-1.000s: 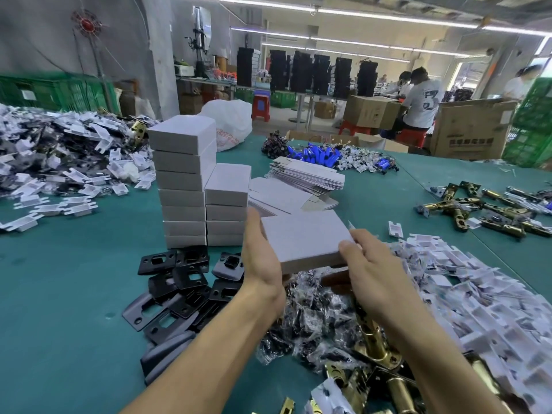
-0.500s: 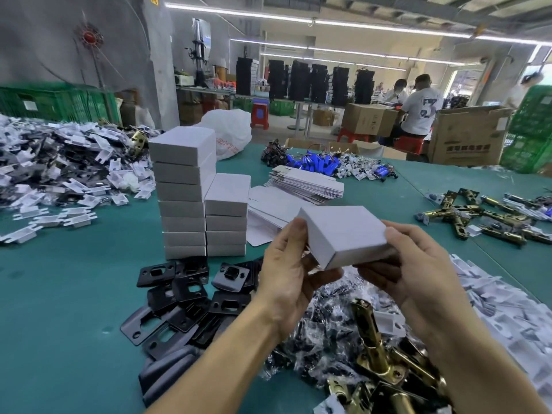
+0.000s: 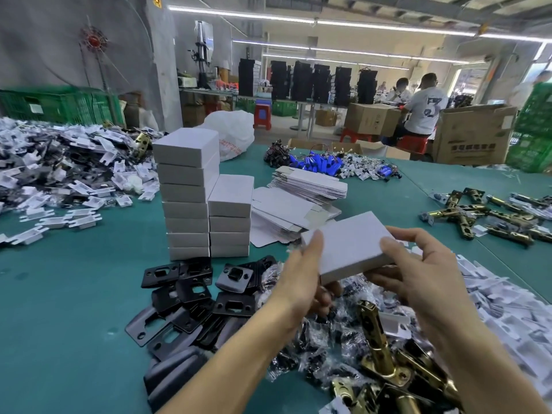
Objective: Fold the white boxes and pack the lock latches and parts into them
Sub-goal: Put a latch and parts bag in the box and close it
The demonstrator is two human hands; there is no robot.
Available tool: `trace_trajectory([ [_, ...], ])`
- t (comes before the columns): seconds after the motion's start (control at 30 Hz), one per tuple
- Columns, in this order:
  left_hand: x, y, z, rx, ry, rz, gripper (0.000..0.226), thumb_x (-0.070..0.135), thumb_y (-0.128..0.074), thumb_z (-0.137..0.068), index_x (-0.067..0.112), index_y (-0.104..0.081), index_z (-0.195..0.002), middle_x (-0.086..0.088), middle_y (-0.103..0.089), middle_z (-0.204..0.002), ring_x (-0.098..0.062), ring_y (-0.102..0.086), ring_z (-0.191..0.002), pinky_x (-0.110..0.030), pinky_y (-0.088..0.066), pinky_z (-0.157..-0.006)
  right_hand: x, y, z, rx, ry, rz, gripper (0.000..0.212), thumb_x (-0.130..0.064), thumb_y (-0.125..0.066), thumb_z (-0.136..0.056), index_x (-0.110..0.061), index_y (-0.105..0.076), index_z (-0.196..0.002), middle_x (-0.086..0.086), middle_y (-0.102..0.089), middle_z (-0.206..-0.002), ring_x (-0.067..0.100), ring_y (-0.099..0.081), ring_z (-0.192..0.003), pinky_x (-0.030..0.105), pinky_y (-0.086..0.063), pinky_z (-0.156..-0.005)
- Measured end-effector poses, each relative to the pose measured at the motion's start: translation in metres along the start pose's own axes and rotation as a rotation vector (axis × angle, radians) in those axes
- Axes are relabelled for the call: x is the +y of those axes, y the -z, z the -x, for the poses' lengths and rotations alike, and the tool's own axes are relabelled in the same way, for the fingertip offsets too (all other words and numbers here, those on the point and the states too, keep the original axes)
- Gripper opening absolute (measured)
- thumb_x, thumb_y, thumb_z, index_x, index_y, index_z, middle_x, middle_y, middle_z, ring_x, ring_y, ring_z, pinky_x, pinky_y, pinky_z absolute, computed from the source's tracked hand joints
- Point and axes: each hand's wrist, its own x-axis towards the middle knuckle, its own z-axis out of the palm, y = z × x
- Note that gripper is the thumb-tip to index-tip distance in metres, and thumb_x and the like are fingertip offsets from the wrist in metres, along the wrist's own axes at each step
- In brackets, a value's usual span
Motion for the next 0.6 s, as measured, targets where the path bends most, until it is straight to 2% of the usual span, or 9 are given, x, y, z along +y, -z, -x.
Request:
trace_trajectory([
  [0.1, -0.002, 0.000, 0.002, 0.050, 0.017, -0.042, 0.040, 0.056, -0.042, -0.101, 0.019, -0.040, -0.112, 0.002, -0.054, -0.052, -0.009, -0.042, -0.039, -0.021, -0.034, -0.042, 0.002, -0.006, 0.002, -0.038, 0.010, 0.023, 0.009, -0.014, -0.064, -0.094, -0.018, -0.069, -0.101, 0.023, -0.067, -0.091, 0.031, -0.073, -0.064, 0.028, -0.059, -0.056],
  [0.23, 0.000, 0.005, 0.002, 0.133, -0.010, -0.059, 0.037, 0.053, -0.038, -0.104, 0.017, -0.038, -0.111, -0.007, -0.054, -0.067, -0.009, -0.042, -0.038, -0.023, -0.034, -0.041, 0.004, -0.012, 0.005, -0.102, -0.038, 0.023, 0.009, -0.011, -0.061, -0.096, -0.017, -0.065, -0.102, 0.023, -0.066, -0.096, 0.033, -0.074, -0.068, 0.027, -0.060, -0.057],
  [0.37, 0.002, 0.004, 0.002, 0.109, -0.009, -0.054, 0.034, 0.050, -0.039, -0.104, 0.016, -0.040, -0.108, -0.002, -0.047, -0.061, -0.006, -0.042, -0.037, -0.021, -0.032, -0.037, -0.001, -0.009, 0.003, -0.098, -0.031, 0.008, 0.007, -0.013, -0.062, -0.095, -0.017, -0.065, -0.101, 0.023, -0.067, -0.093, 0.033, -0.073, -0.067, 0.030, -0.061, -0.058],
  [0.47, 0.007, 0.007, 0.001, 0.039, 0.008, -0.022, 0.037, 0.045, -0.037, -0.106, 0.009, -0.048, -0.110, -0.002, -0.053, -0.051, -0.008, -0.039, -0.035, -0.021, -0.034, -0.037, -0.001, -0.007, 0.001, -0.105, -0.020, -0.037, 0.008, -0.015, -0.062, -0.096, -0.018, -0.066, -0.102, 0.021, -0.067, -0.091, 0.029, -0.072, -0.064, 0.028, -0.060, -0.056],
  [0.6, 0.014, 0.011, 0.004, -0.189, 0.068, -0.050, 0.045, 0.045, -0.033, -0.107, 0.006, -0.054, -0.114, -0.009, -0.070, -0.068, -0.011, -0.044, -0.037, -0.025, -0.050, -0.045, 0.002, 0.001, -0.007, -0.016, 0.019, -0.045, 0.012, -0.019, -0.059, -0.098, -0.024, -0.070, -0.098, 0.015, -0.064, -0.091, 0.015, -0.067, -0.056, 0.021, -0.053, -0.051],
])
